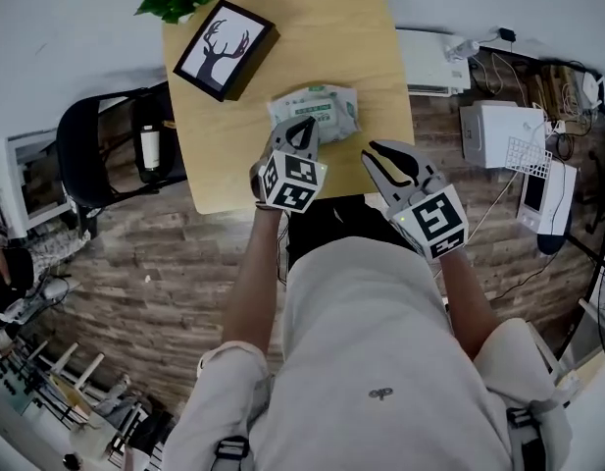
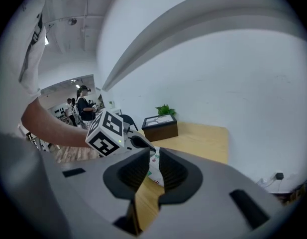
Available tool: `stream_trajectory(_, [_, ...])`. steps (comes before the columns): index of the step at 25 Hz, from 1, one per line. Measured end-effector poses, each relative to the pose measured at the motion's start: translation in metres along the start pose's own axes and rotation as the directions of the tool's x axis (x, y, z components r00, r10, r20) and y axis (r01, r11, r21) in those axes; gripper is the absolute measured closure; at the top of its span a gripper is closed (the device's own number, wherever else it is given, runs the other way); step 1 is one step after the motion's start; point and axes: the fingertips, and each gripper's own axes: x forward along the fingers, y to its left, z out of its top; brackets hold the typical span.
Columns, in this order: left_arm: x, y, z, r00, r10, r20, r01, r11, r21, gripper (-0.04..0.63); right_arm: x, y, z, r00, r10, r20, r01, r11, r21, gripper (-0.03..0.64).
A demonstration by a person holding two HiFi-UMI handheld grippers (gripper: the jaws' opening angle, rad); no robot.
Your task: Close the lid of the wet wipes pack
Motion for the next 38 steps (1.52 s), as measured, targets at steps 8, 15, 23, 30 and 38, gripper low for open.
stream_trajectory(8, [-0.053, -0.029, 0.004, 0.998, 0.022, 0.061, -0.017, 0.997, -0.074, 0.588, -0.013, 0.024, -0.002, 1.000, 0.015, 0.021, -0.014, 0.999, -0.039, 0.583])
stream_trajectory(15, [-0.106, -0.041, 0.009, 0.985, 0.003, 0.172, 0.025, 0.987, -0.158, 0.588, -0.022, 0.050, -0.002, 0.999, -0.017, 0.046, 0.019, 0.999, -0.050, 0.600])
stream_trajectory(23, [-0.181, -0.055, 0.001, 0.956, -0.039, 0.290, 0.092, 0.981, -0.173, 0.588, -0.044, 0.110, -0.005, 0.993, -0.083, 0.079, 0.086, 0.996, -0.036, 0.617])
stream_trajectory(30, [-0.250, -0.074, -0.021, 0.924, -0.068, 0.377, 0.143, 0.974, -0.175, 0.589, -0.067, 0.165, 0.004, 0.979, -0.151, 0.140, 0.155, 0.988, -0.021, 0.617])
stream_trajectory(38, [-0.325, -0.102, -0.055, 0.894, -0.061, 0.443, 0.158, 0.970, -0.185, 0.589, -0.097, 0.236, -0.006, 0.967, -0.193, 0.165, 0.199, 0.980, -0.026, 0.617])
